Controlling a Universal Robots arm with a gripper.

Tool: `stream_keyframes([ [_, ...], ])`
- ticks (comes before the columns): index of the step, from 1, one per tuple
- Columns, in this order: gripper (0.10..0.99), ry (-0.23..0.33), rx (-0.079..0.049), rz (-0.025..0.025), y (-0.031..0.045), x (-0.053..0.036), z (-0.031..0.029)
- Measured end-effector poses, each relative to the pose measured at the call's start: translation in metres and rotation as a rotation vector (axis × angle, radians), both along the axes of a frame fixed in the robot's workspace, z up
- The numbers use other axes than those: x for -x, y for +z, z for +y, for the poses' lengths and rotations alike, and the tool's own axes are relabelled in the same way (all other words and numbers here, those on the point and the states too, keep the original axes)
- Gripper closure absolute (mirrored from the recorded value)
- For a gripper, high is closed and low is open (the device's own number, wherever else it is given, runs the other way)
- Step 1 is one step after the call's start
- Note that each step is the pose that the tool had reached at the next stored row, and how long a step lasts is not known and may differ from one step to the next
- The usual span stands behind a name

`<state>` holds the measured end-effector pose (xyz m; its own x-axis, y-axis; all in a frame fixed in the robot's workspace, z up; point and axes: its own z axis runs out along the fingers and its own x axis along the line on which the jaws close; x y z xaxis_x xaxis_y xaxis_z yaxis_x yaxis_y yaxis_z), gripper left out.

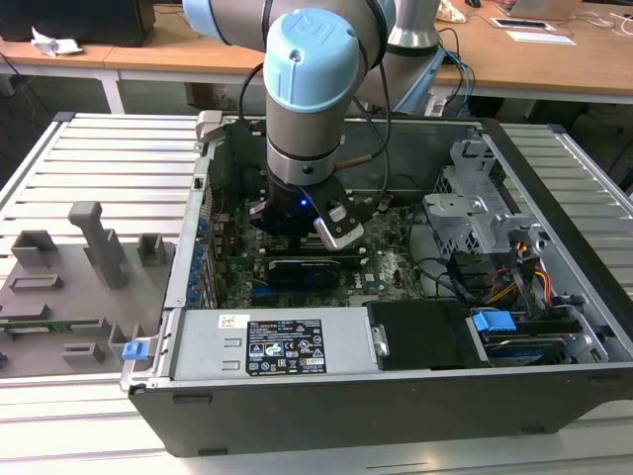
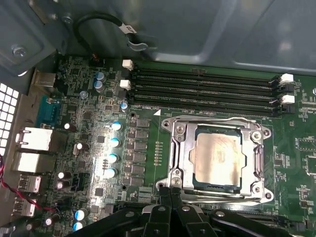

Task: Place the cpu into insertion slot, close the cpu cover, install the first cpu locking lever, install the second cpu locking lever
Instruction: 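Install the second cpu locking lever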

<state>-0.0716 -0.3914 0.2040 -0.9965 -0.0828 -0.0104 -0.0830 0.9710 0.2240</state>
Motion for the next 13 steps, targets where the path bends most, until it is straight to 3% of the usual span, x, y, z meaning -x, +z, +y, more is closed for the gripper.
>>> stream_keyframes([
  [8,0.98,0.0,-0.02,-0.0001,-0.0039,0.0038,0.0028],
  [13,0.98,0.0,-0.021,0.0002,-0.007,0.0043,0.0029],
])
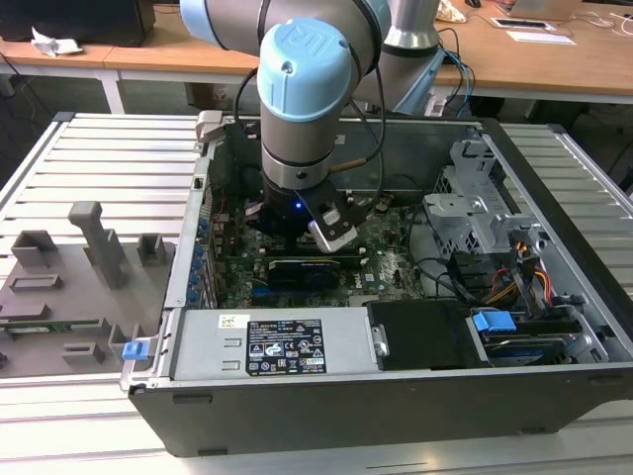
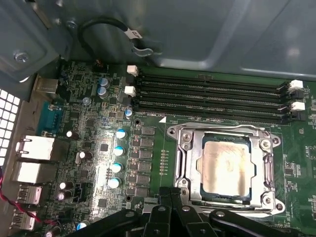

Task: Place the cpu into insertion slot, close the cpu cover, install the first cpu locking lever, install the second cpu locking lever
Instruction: 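Install the second cpu locking lever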

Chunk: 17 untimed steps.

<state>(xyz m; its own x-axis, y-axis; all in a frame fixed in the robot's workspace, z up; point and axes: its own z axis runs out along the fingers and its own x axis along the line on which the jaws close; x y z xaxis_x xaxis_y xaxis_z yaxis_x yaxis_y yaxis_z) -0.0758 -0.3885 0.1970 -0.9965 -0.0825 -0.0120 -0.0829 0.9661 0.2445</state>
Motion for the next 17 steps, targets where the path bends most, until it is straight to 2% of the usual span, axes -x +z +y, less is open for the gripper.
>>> stream_keyframes([
  [4,0.98,0.0,0.0,-0.0001,0.0015,0.001,-0.0002],
  [7,0.98,0.0,0.0,-0.0002,0.0071,0.0016,-0.0001],
  [15,0.98,0.0,-0.017,-0.0002,0.0241,0.0024,-0.0002],
  [17,0.98,0.0,-0.017,-0.0003,0.0251,0.0024,-0.0001],
])
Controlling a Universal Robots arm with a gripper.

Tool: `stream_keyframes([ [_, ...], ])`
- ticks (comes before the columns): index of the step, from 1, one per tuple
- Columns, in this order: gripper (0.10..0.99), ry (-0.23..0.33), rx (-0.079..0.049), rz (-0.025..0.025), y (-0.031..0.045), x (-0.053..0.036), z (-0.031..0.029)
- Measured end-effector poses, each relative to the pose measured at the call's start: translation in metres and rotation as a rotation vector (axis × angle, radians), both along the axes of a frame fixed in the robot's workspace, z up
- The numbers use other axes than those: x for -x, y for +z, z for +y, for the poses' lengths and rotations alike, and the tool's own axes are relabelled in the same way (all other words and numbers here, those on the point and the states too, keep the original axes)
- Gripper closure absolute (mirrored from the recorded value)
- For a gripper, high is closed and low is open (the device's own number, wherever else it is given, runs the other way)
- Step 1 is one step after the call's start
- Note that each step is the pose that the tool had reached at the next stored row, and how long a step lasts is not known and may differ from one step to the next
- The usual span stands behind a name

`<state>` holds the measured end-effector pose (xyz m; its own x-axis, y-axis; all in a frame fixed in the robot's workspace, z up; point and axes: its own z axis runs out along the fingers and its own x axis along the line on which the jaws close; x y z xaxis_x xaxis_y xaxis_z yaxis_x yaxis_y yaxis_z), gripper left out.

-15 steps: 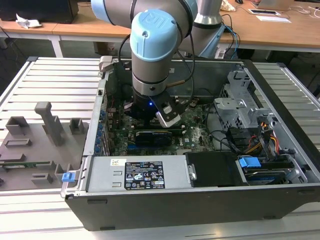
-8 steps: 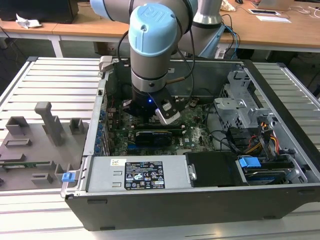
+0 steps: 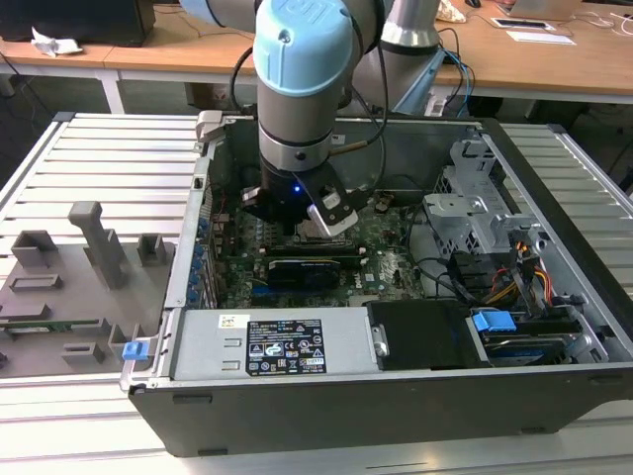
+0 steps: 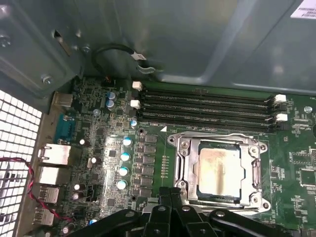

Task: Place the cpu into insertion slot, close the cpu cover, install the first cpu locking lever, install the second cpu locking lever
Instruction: 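Install the second cpu locking lever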

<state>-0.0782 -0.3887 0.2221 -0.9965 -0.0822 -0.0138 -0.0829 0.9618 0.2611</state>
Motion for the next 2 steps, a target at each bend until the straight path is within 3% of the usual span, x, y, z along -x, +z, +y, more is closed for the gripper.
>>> stream_keyframes([
  [2,0.98,0.0,0.0,0.0001,0.0001,0.0,0.0],
])
